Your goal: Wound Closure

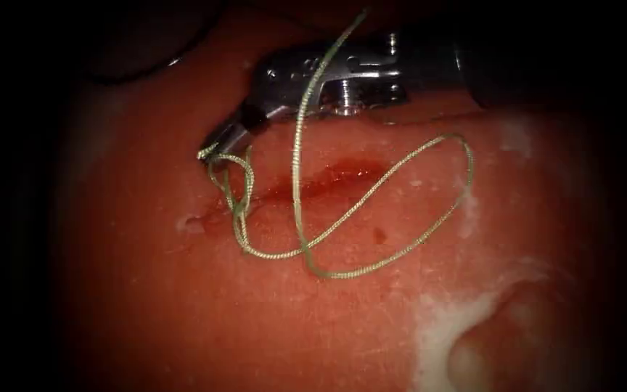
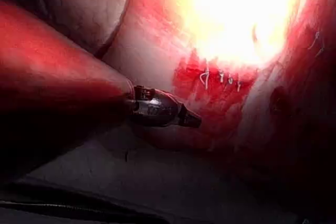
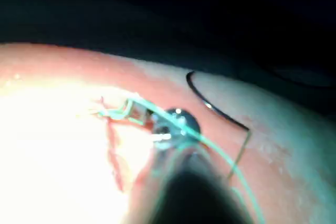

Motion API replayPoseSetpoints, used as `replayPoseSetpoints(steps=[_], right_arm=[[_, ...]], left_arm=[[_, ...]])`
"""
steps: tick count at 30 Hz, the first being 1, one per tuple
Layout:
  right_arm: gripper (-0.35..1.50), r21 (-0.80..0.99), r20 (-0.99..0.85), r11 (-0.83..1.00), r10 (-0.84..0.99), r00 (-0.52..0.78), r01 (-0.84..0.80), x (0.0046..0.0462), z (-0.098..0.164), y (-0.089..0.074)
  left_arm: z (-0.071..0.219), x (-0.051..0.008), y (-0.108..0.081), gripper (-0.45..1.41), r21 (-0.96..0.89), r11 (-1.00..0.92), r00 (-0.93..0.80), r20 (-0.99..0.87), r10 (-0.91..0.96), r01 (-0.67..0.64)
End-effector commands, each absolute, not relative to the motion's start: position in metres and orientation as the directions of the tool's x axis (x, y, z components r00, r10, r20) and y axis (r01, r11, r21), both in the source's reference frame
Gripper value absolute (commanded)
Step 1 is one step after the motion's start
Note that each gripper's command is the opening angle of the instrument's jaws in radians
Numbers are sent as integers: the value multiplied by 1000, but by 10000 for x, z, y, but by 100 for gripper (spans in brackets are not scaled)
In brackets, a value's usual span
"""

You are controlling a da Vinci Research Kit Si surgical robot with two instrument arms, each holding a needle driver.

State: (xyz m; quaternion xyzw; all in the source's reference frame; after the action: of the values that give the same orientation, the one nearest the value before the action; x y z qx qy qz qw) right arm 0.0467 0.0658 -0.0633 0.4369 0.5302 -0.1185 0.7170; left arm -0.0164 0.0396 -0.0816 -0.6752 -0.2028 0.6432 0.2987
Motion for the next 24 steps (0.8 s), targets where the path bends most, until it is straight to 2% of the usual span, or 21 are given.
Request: replayPoseSetpoints(steps=[1,9,15,22,24], right_arm=[[-35,493,-869,568,281,408,659,474,-635,664],[-35,484,-873,592,280,398,645,484,-636,675],[-35,478,-877,597,290,383,644,476,-644,666],[-35,472,-881,613,294,371,633,463,-645,660],[-35,470,-882,618,302,362,630,460,-646,659]], left_arm=[[-813,-167,388,-35,-672,-732,90,-740,666,-113],[-814,-169,387,-35,-673,-732,89,-740,667,-109],[-821,-167,392,-35,-678,-727,97,-735,671,-107],[-808,-145,454,-35,-612,-763,90,-788,609,-208],[-788,-139,480,-35,-570,-773,38,-811,584,-277]])
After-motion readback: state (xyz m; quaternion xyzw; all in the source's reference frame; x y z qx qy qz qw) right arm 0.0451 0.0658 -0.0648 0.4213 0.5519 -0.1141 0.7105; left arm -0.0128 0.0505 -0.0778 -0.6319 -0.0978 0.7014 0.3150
